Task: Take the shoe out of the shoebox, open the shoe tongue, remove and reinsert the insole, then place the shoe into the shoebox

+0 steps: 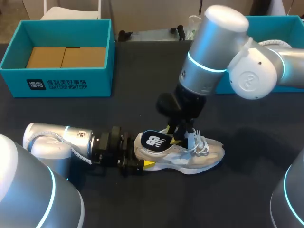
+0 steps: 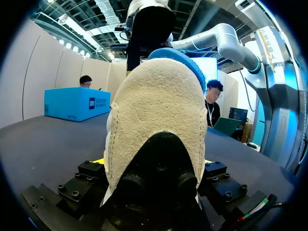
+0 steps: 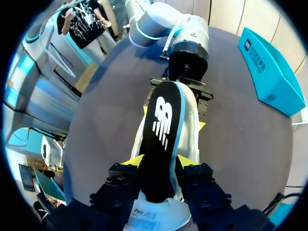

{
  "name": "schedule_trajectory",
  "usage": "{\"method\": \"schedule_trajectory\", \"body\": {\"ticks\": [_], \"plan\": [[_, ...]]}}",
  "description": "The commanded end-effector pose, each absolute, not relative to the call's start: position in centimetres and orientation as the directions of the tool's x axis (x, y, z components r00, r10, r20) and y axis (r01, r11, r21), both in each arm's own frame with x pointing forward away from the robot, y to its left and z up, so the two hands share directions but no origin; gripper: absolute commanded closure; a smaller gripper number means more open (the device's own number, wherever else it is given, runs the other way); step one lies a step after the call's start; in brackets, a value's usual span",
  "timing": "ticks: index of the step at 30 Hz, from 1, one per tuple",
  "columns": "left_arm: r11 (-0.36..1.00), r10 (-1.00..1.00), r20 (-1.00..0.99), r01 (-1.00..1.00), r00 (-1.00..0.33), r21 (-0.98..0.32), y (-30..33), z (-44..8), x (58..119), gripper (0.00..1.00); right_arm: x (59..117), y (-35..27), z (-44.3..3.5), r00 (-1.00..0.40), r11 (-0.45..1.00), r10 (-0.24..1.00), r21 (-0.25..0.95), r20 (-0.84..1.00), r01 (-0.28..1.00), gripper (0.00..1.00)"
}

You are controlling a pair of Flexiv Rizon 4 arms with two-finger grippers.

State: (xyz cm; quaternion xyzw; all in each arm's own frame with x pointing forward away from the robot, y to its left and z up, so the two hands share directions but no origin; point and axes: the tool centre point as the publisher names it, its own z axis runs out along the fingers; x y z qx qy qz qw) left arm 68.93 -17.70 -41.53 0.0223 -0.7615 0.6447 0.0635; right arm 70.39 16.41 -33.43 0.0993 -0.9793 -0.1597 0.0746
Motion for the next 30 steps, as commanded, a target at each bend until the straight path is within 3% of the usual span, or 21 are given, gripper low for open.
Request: {"method": "schedule_trajectory", "body": {"ticks": [1,19,27,30], "plan": [[0.168,0.045,0.125,-0.116,-0.991,-0.979,-17.8,-41.5,68.9,1.0,71.1,17.6,-34.8,-0.97,0.941,-0.195,0.305,0.143,-0.144,0.58],[0.168,0.045,0.125,-0.116,-0.991,-0.979,-17.8,-41.5,68.9,1.0,71.0,17.3,-37.1,-0.969,0.945,-0.133,0.323,0.209,-0.06,0.6],[0.168,0.045,0.125,-0.116,-0.991,-0.979,-17.8,-41.5,68.9,1.0,70.4,17.1,-37.1,-0.964,0.944,-0.139,0.326,0.228,-0.059,0.69],[0.168,0.045,0.125,-0.116,-0.991,-0.979,-17.8,-41.5,68.9,1.0,70.1,17.0,-37.0,-0.963,0.945,-0.137,0.321,0.232,-0.057,0.78]]}}
